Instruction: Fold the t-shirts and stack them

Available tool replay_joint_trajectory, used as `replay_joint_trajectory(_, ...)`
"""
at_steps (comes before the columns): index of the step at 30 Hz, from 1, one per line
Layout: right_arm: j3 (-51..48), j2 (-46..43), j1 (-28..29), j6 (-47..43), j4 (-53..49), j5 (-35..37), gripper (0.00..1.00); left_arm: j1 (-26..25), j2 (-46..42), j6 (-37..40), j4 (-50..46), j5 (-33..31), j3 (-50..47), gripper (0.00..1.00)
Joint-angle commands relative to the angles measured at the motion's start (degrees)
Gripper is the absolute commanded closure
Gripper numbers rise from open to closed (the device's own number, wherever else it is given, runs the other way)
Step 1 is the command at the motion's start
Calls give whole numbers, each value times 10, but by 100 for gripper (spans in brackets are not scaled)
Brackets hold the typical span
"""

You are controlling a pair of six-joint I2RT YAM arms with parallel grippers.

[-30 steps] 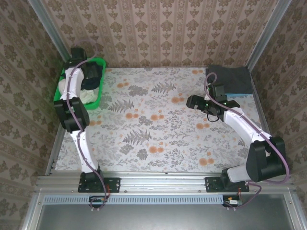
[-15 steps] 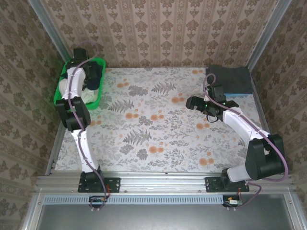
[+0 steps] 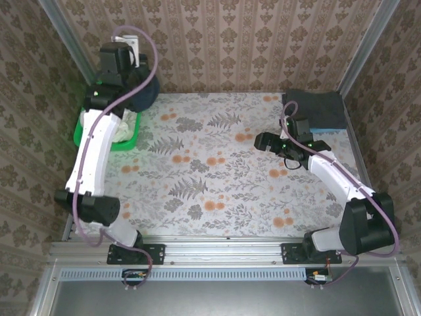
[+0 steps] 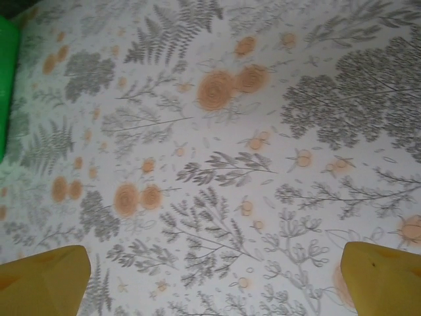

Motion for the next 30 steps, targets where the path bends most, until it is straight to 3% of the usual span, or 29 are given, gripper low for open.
replay_joint_trajectory(1,-14,-40,6,-5,42,-40,2,-86,-21,40,72,44,-26,100)
replay_joint_trajectory(4,-35,-72,12,4,73,-52,4,-127,-18,34,84,38,-33,100)
replay_joint_trajectory(8,-66,-100,20,11,111,-55,7,-121,-1,-4,90,-32,-58,100)
replay_joint_trajectory(11,-67,-97,24,3,95,-49,7,-94,-5,-72,97,-86,-139,96)
replay_joint_trajectory(13,-70,-87,29,-6,85,-36,8,-67,-4,-114,102,-79,-202,66)
replay_joint_trajectory(15,-68,-68,35,-15,60,-11,9,-34,7,-143,101,-35,-260,59)
replay_joint_trajectory(17,-62,-44,41,-16,26,20,10,0,22,-166,101,-3,-308,36)
replay_joint_trajectory(19,-56,-22,48,-18,-7,48,12,14,30,-168,104,10,-350,23)
replay_joint_trajectory(24,-83,-22,94,-13,-31,83,13,15,-8,-154,109,-3,-458,19)
replay_joint_trajectory(30,-103,44,143,4,-11,76,16,13,-87,-199,203,58,-642,23)
